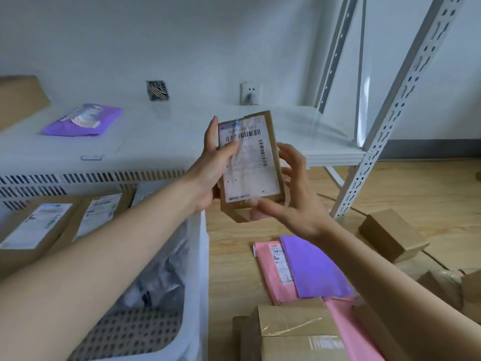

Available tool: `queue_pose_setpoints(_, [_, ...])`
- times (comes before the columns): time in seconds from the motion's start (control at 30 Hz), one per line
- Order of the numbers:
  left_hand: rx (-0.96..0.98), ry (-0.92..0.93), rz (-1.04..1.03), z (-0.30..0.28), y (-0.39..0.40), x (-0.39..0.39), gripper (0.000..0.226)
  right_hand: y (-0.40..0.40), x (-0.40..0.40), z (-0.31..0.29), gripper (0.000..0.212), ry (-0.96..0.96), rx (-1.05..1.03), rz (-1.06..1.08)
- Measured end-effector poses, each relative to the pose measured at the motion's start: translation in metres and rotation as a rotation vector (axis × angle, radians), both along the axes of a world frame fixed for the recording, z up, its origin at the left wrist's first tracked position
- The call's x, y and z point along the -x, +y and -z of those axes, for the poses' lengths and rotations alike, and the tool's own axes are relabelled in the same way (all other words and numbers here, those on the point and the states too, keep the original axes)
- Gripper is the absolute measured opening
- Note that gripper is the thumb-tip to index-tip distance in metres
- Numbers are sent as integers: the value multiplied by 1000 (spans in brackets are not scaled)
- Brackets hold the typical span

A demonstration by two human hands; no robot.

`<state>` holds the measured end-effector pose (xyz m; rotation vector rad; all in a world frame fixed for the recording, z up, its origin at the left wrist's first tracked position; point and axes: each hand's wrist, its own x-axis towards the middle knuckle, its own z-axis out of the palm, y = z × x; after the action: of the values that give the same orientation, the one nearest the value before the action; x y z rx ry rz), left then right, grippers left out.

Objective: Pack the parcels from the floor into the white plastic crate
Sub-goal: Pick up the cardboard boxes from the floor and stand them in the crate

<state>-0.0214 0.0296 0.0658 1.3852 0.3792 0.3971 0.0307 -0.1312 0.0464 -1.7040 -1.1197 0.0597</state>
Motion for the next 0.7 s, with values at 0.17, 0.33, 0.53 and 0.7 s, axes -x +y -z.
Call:
queue_pose_setpoints(0.17, [-140, -12, 46, -8, 51, 53, 60, 57, 28, -20, 44, 190, -82, -83])
queue_pose_setpoints(0.33, [-236, 26, 104, -15, 99, 104, 63, 109, 54, -21, 50, 257, 11, -116])
queue_pose_setpoints(0.53, [-286, 195, 176, -16, 139, 157, 49, 148, 85, -15, 46, 377, 151, -141])
queue_pose_setpoints(0.7, [-230, 308, 255, -15, 157, 187, 47, 155, 106, -16, 42, 519, 289, -141])
